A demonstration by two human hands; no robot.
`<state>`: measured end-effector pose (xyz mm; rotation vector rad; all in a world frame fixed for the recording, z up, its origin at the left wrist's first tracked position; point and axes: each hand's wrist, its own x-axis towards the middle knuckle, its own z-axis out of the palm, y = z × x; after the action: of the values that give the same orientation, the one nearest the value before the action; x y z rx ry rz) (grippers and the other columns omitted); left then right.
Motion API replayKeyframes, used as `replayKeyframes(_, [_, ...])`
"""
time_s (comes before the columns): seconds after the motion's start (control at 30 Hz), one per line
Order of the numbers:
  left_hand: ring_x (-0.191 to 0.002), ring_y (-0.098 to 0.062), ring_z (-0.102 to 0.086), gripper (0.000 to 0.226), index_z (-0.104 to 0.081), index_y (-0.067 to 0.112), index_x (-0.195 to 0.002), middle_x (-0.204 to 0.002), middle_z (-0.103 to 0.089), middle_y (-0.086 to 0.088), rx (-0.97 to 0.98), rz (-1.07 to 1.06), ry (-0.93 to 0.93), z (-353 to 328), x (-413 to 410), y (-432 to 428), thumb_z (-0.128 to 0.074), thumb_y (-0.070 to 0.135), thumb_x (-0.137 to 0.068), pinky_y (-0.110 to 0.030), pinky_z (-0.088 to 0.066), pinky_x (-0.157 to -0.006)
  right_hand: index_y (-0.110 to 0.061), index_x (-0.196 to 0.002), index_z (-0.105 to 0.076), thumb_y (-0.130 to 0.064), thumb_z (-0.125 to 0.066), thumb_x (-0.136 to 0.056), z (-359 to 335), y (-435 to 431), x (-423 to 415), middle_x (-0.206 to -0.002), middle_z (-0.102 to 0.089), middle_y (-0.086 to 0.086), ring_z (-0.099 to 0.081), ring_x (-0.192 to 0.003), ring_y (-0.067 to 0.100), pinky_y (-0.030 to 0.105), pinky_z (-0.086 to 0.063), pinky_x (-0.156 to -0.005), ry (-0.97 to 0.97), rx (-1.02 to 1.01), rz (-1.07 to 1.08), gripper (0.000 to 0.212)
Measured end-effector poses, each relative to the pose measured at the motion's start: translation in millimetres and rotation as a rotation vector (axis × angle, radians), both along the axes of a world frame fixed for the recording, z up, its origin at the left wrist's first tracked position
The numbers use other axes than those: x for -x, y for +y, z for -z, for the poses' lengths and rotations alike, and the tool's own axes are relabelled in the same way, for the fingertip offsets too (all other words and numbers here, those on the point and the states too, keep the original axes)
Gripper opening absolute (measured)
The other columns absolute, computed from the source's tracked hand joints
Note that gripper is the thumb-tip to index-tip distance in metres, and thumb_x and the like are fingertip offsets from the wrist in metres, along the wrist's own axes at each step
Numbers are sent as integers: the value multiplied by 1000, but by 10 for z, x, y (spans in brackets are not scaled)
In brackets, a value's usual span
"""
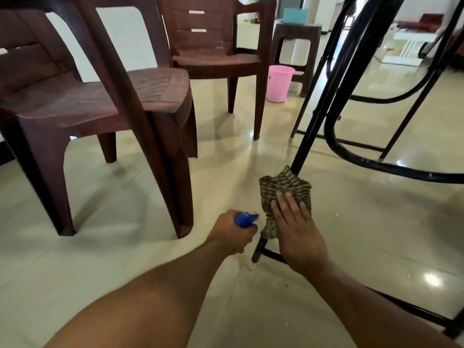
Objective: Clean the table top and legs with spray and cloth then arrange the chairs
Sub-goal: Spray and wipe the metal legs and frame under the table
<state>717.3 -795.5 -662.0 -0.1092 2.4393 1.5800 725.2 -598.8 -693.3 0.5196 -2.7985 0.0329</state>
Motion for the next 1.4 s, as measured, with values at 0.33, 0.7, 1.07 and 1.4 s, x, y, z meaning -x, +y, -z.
replayKeyframes(0.33, [-55, -17, -61, 7, -70, 12, -87, -70, -66, -5, -69, 36, -5, 121, 115, 92, -70, 19, -86, -27, -52, -50, -17, -156, -24, -24, -41, -95, 331, -96, 0, -163, -21, 2, -10, -153, 17, 44, -19, -124, -63, 96, -162, 64])
replayKeyframes(0.7, [-53, -21, -55, 20, -69, 0, -95, -78, -70, -21, -80, -93, 2, 30, 135, 10, -67, 16, -84, -28, -52, -51, -10, -157, -20, -18, -37, -96, 899, -317, -256, -163, -6, 8, -2, -153, 23, 41, 3, -125, -344, -127, -268, 63])
replayKeyframes(1.07, [-50, -16, -57, 10, -68, 8, -86, -82, -73, -17, -85, -111, -18, 126, 152, -100, -67, 17, -87, -24, -51, -50, -22, -160, 2, -21, -28, -99, 1189, -516, -372, -166, 13, -2, 14, -153, 15, 34, 4, -125, -628, -18, -149, 67])
replayKeyframes(1.4, [-51, -19, -55, 9, -66, 9, -83, -82, -72, -19, -135, -104, -56, 183, 164, -87, -66, 15, -89, -26, -51, -51, -8, -158, -14, -30, -3, -87, 1350, -682, -427, -165, -3, 11, 5, -152, 25, 37, 7, -124, -458, -59, -39, 75])
